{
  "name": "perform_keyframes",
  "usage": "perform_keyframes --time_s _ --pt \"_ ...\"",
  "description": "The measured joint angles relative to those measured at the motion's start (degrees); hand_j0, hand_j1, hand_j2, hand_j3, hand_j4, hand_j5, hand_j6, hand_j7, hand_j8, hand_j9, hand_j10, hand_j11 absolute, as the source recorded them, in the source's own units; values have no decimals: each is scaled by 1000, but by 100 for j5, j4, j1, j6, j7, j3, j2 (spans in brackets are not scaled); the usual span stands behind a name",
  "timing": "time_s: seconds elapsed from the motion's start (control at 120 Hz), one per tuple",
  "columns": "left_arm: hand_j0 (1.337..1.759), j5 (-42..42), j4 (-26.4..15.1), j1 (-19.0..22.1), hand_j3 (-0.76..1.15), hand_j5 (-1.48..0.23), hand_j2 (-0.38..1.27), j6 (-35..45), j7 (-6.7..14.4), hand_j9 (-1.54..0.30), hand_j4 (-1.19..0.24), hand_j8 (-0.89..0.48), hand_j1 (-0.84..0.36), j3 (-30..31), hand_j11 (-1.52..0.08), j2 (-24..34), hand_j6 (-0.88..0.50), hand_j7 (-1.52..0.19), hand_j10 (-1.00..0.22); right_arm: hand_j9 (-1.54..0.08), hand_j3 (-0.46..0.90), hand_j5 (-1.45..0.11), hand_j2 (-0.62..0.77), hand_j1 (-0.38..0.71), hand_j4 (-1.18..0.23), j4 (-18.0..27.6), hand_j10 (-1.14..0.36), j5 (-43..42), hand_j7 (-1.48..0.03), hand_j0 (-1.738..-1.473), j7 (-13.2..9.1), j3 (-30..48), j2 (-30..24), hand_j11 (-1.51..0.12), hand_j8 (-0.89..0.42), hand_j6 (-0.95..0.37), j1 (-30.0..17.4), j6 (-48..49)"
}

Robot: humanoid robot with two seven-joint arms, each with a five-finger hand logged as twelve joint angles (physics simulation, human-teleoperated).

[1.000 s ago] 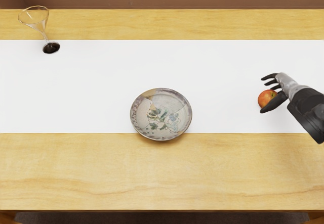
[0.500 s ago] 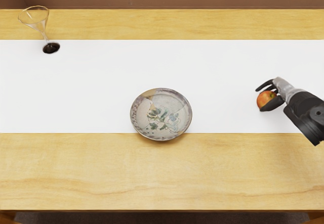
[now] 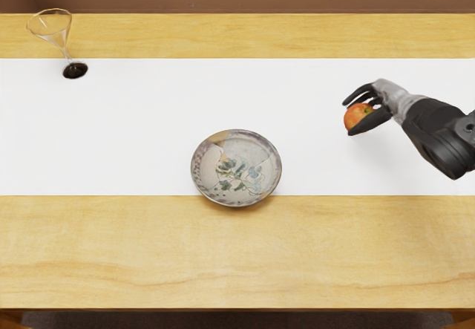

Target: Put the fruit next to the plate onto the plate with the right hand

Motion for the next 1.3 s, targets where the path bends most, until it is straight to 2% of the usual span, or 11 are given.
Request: perform_keyframes --time_s 0.25,0.458,0.592,0.617,0.708,0.8,0.9,1.033,1.142,1.3 --pt "1658 0 0 0 0 0 0 0 0 0 0 0 349 1 0 0 0 0 0 -915 1 -915 157 218 -655 98 -526 31 -880 -1653 4 214 1086 -928 -361 -474 313 177" --pt "1658 -1 0 0 0 0 0 0 0 0 0 0 349 1 0 0 0 0 0 -931 1 -933 183 236 -649 96 -511 45 -884 -1654 5 -12 1929 -942 -348 -458 275 187" --pt "1658 -1 0 0 0 0 0 0 0 0 0 0 349 1 0 0 0 0 0 -926 1 -934 216 251 -636 73 -501 54 -875 -1656 3 -168 2189 -931 -332 -447 125 189" --pt "1658 -1 0 0 0 0 0 0 0 0 0 0 349 1 0 0 0 0 0 -902 0 -910 213 248 -621 72 -506 50 -854 -1656 3 -180 2211 -906 -343 -452 113 187" --pt "1658 -1 0 0 0 0 0 0 0 0 0 0 349 1 0 0 0 0 0 -595 0 -600 134 49 -411 113 -338 20 -564 -1657 4 -89 2202 -598 -234 -304 89 173" --pt "1658 -1 0 0 0 0 0 0 0 0 0 0 349 1 0 0 0 0 0 -388 0 -391 85 -88 -269 240 -222 17 -368 -1657 5 436 2076 -389 -156 -201 52 614" --pt "1658 -1 0 0 0 0 0 0 0 0 0 0 349 2 0 0 0 0 0 -247 0 -249 51 -181 -172 310 -143 262 -235 -1658 5 1736 1943 -248 -103 -130 -431 2158" --pt "1658 -1 0 0 0 0 0 0 0 0 0 0 349 2 0 0 0 0 0 -140 0 -141 25 -251 -98 333 -83 1411 -133 -1658 5 3661 1826 -140 -62 -77 -1418 4192" --pt "1658 -1 0 0 0 0 0 0 0 0 0 0 349 2 0 0 0 0 0 -91 0 -92 13 -283 -65 318 -56 2594 -88 -1658 5 4636 1619 -92 -44 -52 -2186 4796" --pt "1658 -1 0 4 0 0 0 0 0 0 0 0 349 1 0 0 0 0 0 -54 0 -54 5 -308 -39 285 -35 4030 -52 -1658 5 5619 1365 -54 -29 -33 -3427 5054"
